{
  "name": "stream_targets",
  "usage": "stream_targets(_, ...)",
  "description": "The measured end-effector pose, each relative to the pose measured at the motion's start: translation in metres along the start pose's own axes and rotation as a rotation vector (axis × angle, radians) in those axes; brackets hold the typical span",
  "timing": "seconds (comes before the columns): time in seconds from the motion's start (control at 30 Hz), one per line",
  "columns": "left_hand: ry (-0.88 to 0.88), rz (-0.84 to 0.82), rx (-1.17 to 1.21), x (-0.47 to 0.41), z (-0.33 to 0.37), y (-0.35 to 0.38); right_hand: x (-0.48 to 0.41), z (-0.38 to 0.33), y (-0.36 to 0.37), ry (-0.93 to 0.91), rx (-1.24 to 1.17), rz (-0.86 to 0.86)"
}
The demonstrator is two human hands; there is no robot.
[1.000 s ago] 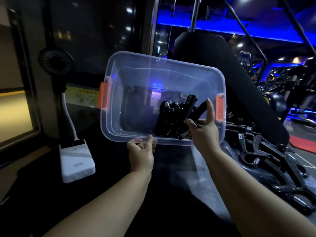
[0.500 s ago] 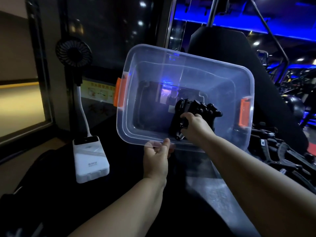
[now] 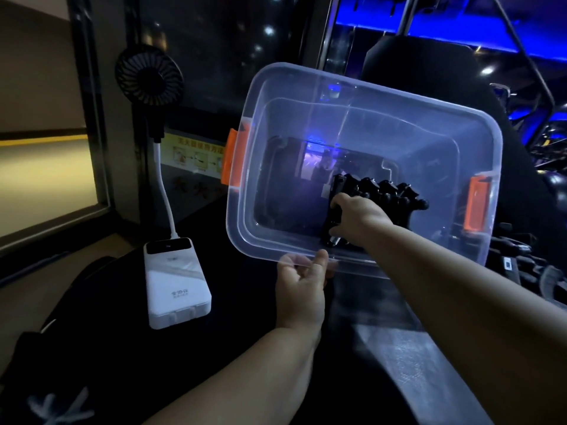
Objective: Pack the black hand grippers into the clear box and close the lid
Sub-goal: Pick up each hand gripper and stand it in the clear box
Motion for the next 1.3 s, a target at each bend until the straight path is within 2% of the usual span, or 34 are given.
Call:
stream_targets(0.13,0.000,0.035,-0.023,-0.003,-0.003,-0.003,-0.007,-0.003,-0.001,0.009,-0.026,-0.024)
stream_targets(0.3,-0.002,0.002,0.039,-0.002,-0.002,0.000,-0.010,-0.001,0.007,0.023,-0.098,0.028)
stream_targets(0.57,-0.007,-0.012,0.028,-0.001,-0.002,-0.002,-0.016,-0.011,0.009,-0.044,0.445,0.139)
stream_targets(0.73,0.002,0.004,0.004,-0.003,-0.003,-0.003,-0.018,-0.017,0.002,-0.139,0.582,0.279)
stream_targets(0.8,0.000,-0.006,-0.007,-0.002,-0.004,-0.003,-0.019,-0.017,0.006,-0.246,0.699,0.307)
stream_targets(0.87,-0.003,-0.009,-0.005,-0.002,-0.004,-0.004,-0.022,-0.013,0.014,-0.310,0.740,0.256)
stream_targets(1.0,0.007,0.003,-0.022,-0.003,-0.004,-0.004,-0.025,-0.005,0.022,-0.261,0.693,0.131)
stream_targets(1.3,-0.017,0.022,-0.010,-0.002,-0.005,-0.005,-0.039,-0.004,0.015,-0.354,0.789,0.031)
Point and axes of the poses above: each hand's wrist, its own x-axis away from the middle knuckle, its own y-axis out of the palm, z = x × y, the point moved 3 cm from there along -x, towards the middle knuckle, and after that the axes turned 3 degrees about z, right-handed, at the moved point
